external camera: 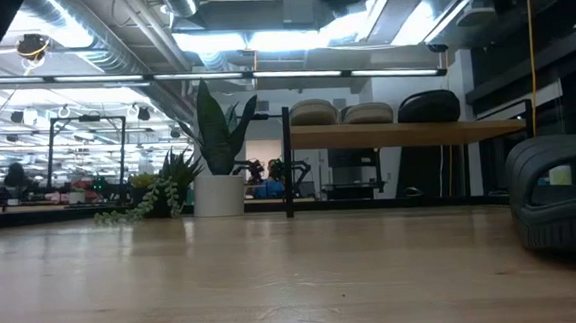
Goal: Pick and place slides into the shelf
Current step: Put the top black slipper on the shelf
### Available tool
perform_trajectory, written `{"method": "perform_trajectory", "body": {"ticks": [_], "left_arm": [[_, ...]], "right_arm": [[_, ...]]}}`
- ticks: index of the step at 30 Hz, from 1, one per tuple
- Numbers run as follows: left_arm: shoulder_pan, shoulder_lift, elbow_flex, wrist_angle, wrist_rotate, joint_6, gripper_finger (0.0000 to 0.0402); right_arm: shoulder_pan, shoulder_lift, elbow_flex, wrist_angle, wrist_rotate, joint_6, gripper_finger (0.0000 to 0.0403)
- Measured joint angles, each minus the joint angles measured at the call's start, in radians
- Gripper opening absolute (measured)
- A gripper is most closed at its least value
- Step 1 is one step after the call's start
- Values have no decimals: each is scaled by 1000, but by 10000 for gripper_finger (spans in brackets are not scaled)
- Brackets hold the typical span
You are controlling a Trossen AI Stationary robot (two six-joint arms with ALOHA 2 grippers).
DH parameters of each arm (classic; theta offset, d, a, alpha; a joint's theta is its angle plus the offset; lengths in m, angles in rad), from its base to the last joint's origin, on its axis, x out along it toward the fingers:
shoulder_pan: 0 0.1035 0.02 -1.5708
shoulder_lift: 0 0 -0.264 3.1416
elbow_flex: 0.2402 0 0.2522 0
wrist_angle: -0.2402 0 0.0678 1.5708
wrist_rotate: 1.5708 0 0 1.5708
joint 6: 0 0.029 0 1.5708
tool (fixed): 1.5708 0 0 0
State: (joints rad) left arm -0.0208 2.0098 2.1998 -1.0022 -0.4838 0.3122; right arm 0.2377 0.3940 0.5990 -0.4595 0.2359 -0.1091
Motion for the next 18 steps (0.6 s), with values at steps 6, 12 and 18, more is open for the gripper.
{"method": "perform_trajectory", "body": {"ticks": [6,12,18], "left_arm": [[23,0,-1,-76,4,-56,0],[26,1,-3,-78,77,-68,0],[3,3,-167,119,177,-67,0]], "right_arm": [[0,154,148,-133,7,58,5],[-1,256,218,-211,8,81,18],[-1,273,197,-198,15,75,4]]}}
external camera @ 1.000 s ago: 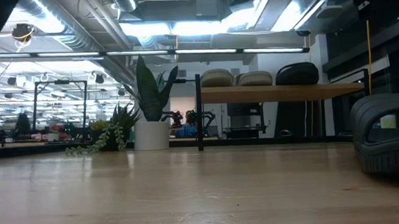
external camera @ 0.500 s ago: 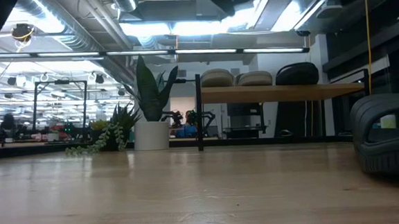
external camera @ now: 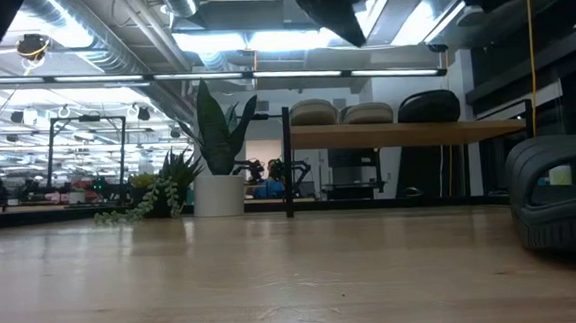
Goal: Pick and place slides into the shelf
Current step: Put the top black slipper on the shelf
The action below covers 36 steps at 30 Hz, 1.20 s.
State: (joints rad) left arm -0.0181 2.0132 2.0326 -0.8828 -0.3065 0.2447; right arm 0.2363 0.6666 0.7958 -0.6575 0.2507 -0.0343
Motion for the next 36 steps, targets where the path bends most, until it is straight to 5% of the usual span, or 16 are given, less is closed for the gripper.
{"method": "perform_trajectory", "body": {"ticks": [12,27,36], "left_arm": [[0,-70,-277,275,61,17,0],[33,-554,-910,769,65,-32,0],[70,-733,-1133,875,65,-50,0]], "right_arm": [[-21,-20,10,-26,76,25,16],[-144,68,11,13,161,-29,85],[-219,248,125,-102,157,-5,120]]}}
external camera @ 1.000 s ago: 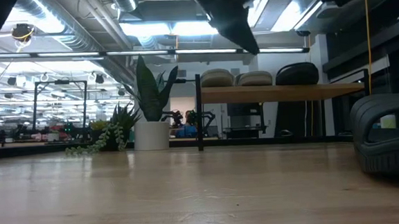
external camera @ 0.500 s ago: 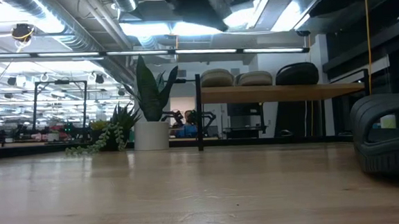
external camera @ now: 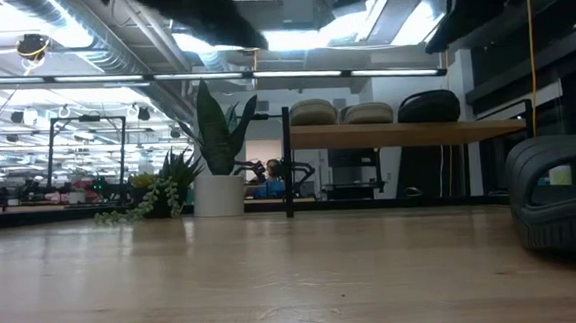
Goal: Pick and place slides into the shelf
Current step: Put the top black slipper on the shelf
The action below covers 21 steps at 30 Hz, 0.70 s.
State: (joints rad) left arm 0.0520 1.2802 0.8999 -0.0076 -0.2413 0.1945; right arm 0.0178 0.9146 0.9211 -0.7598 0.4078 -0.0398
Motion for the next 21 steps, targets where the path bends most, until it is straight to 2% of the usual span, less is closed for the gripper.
{"method": "perform_trajectory", "body": {"ticks": [5,10,16,21], "left_arm": [[27,-68,-89,33,0,-4,0],[60,-100,-156,67,-1,-30,0],[68,-101,-166,68,0,-31,0],[68,-101,-166,69,0,-28,0]], "right_arm": [[-47,94,57,-150,0,58,122],[-112,133,61,-165,1,53,122],[-174,163,61,-179,-13,92,122],[-180,194,61,-192,-39,88,122]]}}
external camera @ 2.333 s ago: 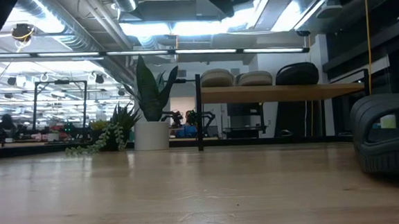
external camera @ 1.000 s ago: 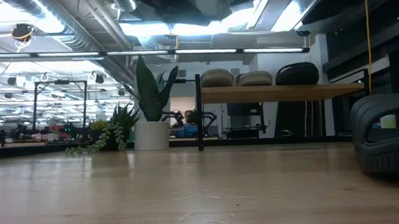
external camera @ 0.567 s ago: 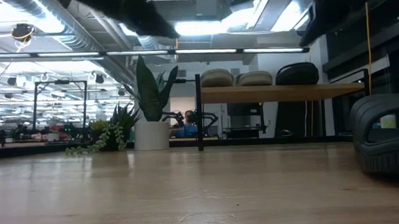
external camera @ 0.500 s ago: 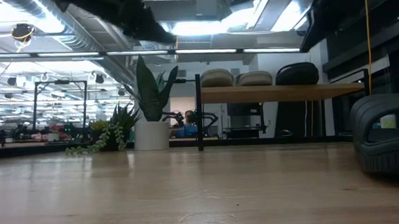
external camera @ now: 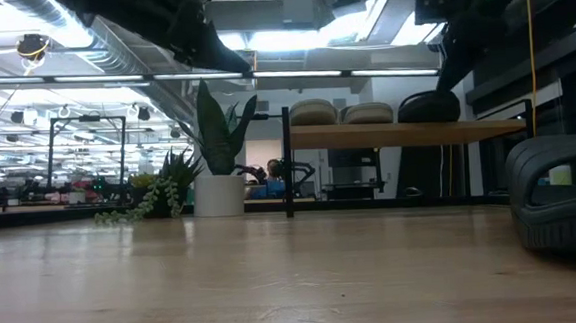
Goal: Pick and place slides into the shelf
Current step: Put the top black slipper on the shelf
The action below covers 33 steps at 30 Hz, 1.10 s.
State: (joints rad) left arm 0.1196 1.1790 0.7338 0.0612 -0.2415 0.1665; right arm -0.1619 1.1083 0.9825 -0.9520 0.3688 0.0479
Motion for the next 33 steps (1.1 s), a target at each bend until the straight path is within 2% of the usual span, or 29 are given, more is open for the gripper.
{"method": "perform_trajectory", "body": {"ticks": [12,19,22,29,33], "left_arm": [[0,0,0,-7,0,0,0],[0,0,0,-8,0,1,0],[0,0,0,-8,0,0,0],[0,0,0,-8,0,-1,0],[0,0,0,-7,0,-3,0]], "right_arm": [[0,69,0,11,-20,-27,122],[0,75,0,13,60,-31,119],[0,75,0,-1,67,-32,100],[1,75,0,-19,70,-31,24],[1,75,0,-27,86,-63,22]]}}
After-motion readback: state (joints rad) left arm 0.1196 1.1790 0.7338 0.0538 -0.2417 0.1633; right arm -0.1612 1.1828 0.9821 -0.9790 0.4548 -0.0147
